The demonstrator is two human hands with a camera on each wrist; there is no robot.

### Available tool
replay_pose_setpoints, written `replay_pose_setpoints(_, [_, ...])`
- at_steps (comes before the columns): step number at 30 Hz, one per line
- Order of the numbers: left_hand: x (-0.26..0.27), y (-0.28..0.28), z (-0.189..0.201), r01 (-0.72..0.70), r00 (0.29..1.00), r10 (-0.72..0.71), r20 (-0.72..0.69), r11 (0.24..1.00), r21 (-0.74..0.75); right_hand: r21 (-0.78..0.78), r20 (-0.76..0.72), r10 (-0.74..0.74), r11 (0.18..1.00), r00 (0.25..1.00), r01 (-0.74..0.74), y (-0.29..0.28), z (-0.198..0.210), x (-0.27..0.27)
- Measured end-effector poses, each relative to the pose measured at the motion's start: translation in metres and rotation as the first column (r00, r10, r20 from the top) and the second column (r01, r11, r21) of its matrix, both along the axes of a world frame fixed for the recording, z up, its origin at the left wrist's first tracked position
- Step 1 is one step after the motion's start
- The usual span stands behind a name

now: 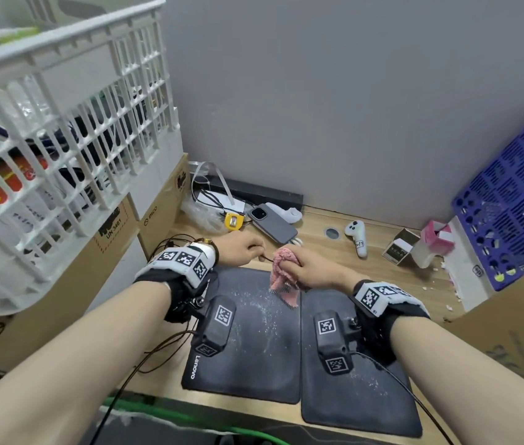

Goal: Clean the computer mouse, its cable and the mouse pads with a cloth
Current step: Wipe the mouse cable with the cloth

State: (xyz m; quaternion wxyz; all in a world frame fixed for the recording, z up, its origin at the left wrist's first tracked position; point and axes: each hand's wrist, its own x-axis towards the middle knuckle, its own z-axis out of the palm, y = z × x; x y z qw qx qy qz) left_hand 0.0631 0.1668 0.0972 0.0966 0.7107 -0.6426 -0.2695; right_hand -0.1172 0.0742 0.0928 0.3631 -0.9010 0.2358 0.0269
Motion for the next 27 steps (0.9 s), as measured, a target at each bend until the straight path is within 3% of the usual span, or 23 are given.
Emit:
replay_pose_setpoints(4, [0.002,0.001,-0.006,-0.074,0.997,0.073,0.017,0.997,0.036,0.130,-0.028,-0.160,0.978,0.987,0.163,-0.007,-0.009,-0.012])
replay_pose_setpoints(10, [-0.028,-0.017,-0.011,0.060,0.994,-0.067,0.081,0.994,0.092,0.319,0.001,-0.279,0.910,0.960,0.264,-0.014,-0.016,-0.018])
replay_pose_setpoints(12, [-0.032,-0.025,-0.014,0.051,0.996,-0.055,0.064,0.997,0.051,0.449,0.018,-0.283,0.860,0.959,0.245,-0.015,-0.013,-0.023])
replay_pose_setpoints(15, [-0.029,-0.035,-0.017,-0.071,0.997,0.070,0.043,0.997,0.011,0.612,0.027,-0.338,0.750,0.941,0.252,-0.021,-0.012,-0.031])
replay_pose_setpoints(19, [-0.031,-0.041,-0.017,-0.177,0.984,0.178,0.000,0.982,-0.057,0.740,0.028,-0.370,0.632,0.929,0.229,-0.026,-0.017,-0.034])
replay_pose_setpoints(23, [-0.031,-0.045,-0.018,-0.235,0.971,0.232,-0.053,0.970,-0.055,0.726,0.008,-0.317,0.654,0.949,0.212,-0.036,-0.029,-0.032])
replay_pose_setpoints(27, [-0.027,-0.045,-0.018,-0.288,0.957,0.287,-0.046,0.958,-0.005,0.634,0.080,-0.265,0.757,0.961,0.156,-0.046,-0.035,-0.033])
